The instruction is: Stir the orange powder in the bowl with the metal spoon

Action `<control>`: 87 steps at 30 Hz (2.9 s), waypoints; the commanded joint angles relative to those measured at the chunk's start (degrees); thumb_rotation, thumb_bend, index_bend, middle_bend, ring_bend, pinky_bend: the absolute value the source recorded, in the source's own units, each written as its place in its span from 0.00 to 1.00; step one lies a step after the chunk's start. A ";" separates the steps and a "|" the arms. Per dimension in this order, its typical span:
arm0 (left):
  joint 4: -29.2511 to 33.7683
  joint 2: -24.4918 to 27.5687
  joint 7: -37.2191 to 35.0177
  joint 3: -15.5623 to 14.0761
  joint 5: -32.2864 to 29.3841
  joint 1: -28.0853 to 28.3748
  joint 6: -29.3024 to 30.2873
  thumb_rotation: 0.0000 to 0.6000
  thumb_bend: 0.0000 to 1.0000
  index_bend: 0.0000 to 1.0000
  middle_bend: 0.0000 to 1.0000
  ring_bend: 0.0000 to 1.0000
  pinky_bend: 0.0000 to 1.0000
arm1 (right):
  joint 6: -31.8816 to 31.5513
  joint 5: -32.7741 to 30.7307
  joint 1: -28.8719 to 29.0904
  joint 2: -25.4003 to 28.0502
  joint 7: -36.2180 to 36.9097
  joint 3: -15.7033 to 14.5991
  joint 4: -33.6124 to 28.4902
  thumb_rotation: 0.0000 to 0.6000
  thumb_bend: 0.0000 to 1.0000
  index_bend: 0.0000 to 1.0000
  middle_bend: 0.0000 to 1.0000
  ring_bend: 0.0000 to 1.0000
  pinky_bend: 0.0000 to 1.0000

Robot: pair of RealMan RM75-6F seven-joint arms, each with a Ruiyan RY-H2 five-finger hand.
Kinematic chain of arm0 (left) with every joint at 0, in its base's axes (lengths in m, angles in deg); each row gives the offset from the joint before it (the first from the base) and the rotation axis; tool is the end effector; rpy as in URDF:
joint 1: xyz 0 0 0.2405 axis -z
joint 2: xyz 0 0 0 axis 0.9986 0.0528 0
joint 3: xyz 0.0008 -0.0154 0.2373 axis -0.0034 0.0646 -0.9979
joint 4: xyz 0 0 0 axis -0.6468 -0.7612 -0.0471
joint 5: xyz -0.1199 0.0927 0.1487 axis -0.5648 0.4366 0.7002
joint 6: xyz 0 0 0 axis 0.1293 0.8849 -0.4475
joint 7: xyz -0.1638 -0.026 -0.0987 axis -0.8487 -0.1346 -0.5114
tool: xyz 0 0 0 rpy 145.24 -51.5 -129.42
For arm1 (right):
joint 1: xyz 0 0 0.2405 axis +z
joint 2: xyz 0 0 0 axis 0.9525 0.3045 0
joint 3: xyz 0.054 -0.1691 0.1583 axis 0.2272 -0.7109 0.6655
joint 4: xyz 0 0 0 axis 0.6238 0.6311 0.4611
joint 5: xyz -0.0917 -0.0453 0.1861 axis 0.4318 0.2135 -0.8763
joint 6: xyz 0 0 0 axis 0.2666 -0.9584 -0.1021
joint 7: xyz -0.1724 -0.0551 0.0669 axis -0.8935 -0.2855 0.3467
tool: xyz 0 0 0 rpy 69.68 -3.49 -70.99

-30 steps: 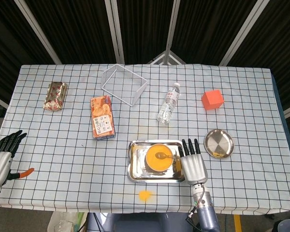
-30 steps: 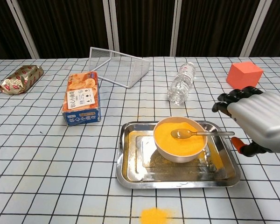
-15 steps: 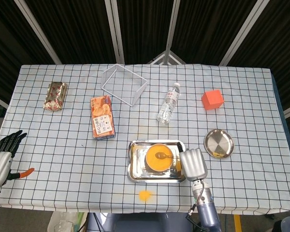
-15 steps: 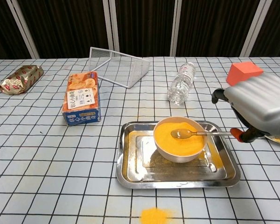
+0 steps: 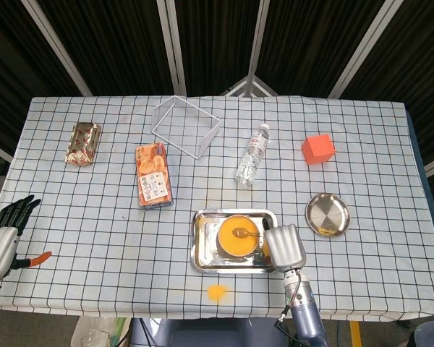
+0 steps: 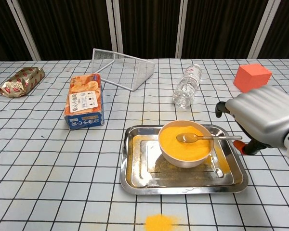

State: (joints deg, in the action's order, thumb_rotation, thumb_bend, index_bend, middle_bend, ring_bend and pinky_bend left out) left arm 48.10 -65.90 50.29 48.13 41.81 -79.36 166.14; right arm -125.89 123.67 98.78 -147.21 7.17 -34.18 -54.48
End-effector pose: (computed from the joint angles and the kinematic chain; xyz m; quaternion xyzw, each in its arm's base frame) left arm -0.2878 0.2354 0.1333 -0.5921 -0.4512 -0.3983 0.5359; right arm -0.1169 -0.2677 -0.0308 0.7366 -0.2505 0.2342 0.5830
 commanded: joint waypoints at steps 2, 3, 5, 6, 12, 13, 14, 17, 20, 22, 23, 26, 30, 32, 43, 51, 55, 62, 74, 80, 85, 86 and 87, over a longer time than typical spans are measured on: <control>0.00 0.01 -0.05 0.00 -0.01 0.01 -0.02 1.00 0.01 0.00 0.00 0.00 0.00 | -0.17 0.31 -0.04 -0.09 0.23 -0.21 0.29 1.00 0.40 0.30 0.74 0.85 0.81; 0.02 0.02 -0.09 0.00 0.00 0.01 -0.02 1.00 0.01 0.00 0.00 0.00 0.00 | -0.23 0.38 -0.06 -0.11 0.33 -0.24 0.28 1.00 0.40 0.30 0.74 0.85 0.81; 0.03 0.05 -0.13 -0.01 0.03 0.00 0.00 1.00 0.01 0.00 0.00 0.00 0.00 | -0.32 0.49 -0.16 -0.07 0.52 -0.41 0.05 1.00 0.40 0.30 0.74 0.85 0.81; 0.03 0.05 -0.12 -0.02 0.03 0.00 -0.01 1.00 0.01 0.00 0.00 0.00 0.00 | -0.34 0.61 -0.19 -0.04 0.57 -0.54 -0.05 1.00 0.40 0.30 0.74 0.85 0.81; 0.05 0.05 -0.05 -0.01 0.03 -0.05 0.10 1.00 0.01 0.00 0.00 0.00 0.00 | -0.42 1.40 -0.29 -0.19 1.02 -1.05 -0.09 1.00 0.40 0.30 0.73 0.83 0.81; 0.06 0.05 -0.05 -0.01 0.03 -0.06 0.12 1.00 0.01 0.00 0.00 0.00 0.00 | -0.50 1.44 -0.34 -0.21 0.97 -1.10 -0.18 1.00 0.40 0.30 0.72 0.80 0.81; 0.06 0.05 -0.05 -0.02 0.03 -0.07 0.13 1.00 0.01 0.00 0.00 0.00 0.00 | -0.57 1.51 -0.37 -0.20 0.90 -1.16 -0.29 1.00 0.40 0.30 0.69 0.77 0.81; 0.05 0.04 -0.09 0.00 0.00 -0.05 0.10 1.00 0.01 0.00 0.00 0.00 0.00 | -0.89 2.02 -0.36 0.00 0.50 -1.25 -0.90 1.00 0.40 0.30 0.62 0.69 0.81; 0.06 0.07 -0.10 -0.02 -0.01 -0.02 0.02 1.00 0.01 0.00 0.00 0.00 0.00 | -1.27 2.79 -0.28 0.38 0.07 -1.21 -1.47 1.00 0.40 0.30 0.57 0.66 0.81; 0.07 0.07 -0.07 -0.04 0.02 -0.03 0.03 1.00 0.01 0.00 0.00 0.00 0.00 | -1.51 3.07 -0.31 0.64 -0.25 -1.23 -1.68 1.00 0.40 0.30 0.53 0.64 0.81; 0.05 0.05 -0.05 -0.05 0.02 -0.03 0.02 1.00 0.01 0.00 0.00 0.00 0.00 | -1.64 3.18 -0.34 0.75 -0.41 -1.23 -1.79 1.00 0.40 0.30 0.52 0.63 0.81; 0.07 0.02 0.05 -0.02 -0.03 -0.03 0.04 1.00 0.01 0.00 0.00 0.00 0.00 | -1.79 3.43 -0.36 0.95 -0.70 -1.19 -1.83 1.00 0.40 0.31 0.49 0.63 0.81; 0.12 0.03 0.19 -0.04 -0.07 -0.02 -0.02 1.00 0.01 0.00 0.00 0.00 0.00 | -1.60 2.90 -0.37 0.97 -0.60 -0.74 -1.70 1.00 0.40 0.33 0.47 0.63 0.81; 0.14 0.04 0.19 -0.04 -0.09 -0.03 -0.03 1.00 0.01 0.00 0.00 0.00 0.00 | -1.41 2.65 -0.38 0.86 -0.31 -0.60 -1.31 1.00 0.40 0.36 0.47 0.63 0.82; 0.18 0.10 0.25 -0.07 -0.27 0.03 -0.29 1.00 0.01 0.00 0.00 0.00 0.00 | -0.19 2.65 -0.57 -0.51 2.11 -0.91 2.46 1.00 0.40 0.39 0.45 0.63 0.82; 0.24 0.10 0.44 -0.05 -0.46 0.05 -0.41 1.00 0.01 0.00 0.00 0.00 0.00 | 0.42 3.18 -0.57 -1.61 3.56 -0.77 4.68 1.00 0.40 0.42 0.45 0.63 0.82; 0.23 0.11 0.46 -0.05 -0.52 0.07 -0.49 1.00 0.01 0.00 0.00 0.00 0.00 | 0.69 3.29 -0.59 -1.96 4.20 -0.65 5.55 1.00 0.40 0.43 0.45 0.63 0.82; 0.36 0.18 0.41 -0.05 -0.65 0.11 -0.65 1.00 0.01 0.00 0.00 0.00 0.00 | 1.11 3.16 -0.62 -2.21 4.82 -0.22 6.53 1.00 0.41 0.44 0.45 0.63 0.82; 0.39 0.17 0.55 -0.03 -0.70 0.07 -0.61 1.00 0.01 0.00 0.00 0.00 0.00 | 1.59 3.55 -0.65 -3.17 5.61 -0.11 7.19 1.00 0.42 0.46 0.45 0.63 0.82; 0.37 0.19 0.43 -0.03 -0.68 0.05 -0.57 1.00 0.01 0.00 0.00 0.00 0.00 | 1.92 3.53 -0.53 -3.74 5.66 0.09 7.86 1.00 0.43 0.47 0.45 0.63 0.82; 0.38 0.20 0.34 0.01 -0.69 0.05 -0.53 1.00 0.01 0.00 0.00 0.00 0.00 | 2.34 3.26 -0.31 -4.24 5.62 0.42 8.34 1.00 0.45 0.49 0.45 0.63 0.82; 0.39 0.19 0.31 0.03 -0.69 0.05 -0.51 1.00 0.01 0.00 0.00 0.00 0.00 | 2.40 3.27 -0.29 -4.33 5.59 0.39 8.48 1.00 0.45 0.49 0.45 0.63 0.82; 0.39 0.20 0.29 0.03 -0.70 0.06 -0.54 1.00 0.01 0.00 0.00 0.00 0.00 | 2.44 3.25 -0.30 -4.42 5.60 0.37 8.58 1.00 0.46 0.49 0.45 0.63 0.82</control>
State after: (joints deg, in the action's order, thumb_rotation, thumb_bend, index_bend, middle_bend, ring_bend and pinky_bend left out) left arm 48.49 -65.70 50.59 48.16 41.12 -79.30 165.60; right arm -123.48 126.94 98.48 -151.59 12.78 -33.78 -45.95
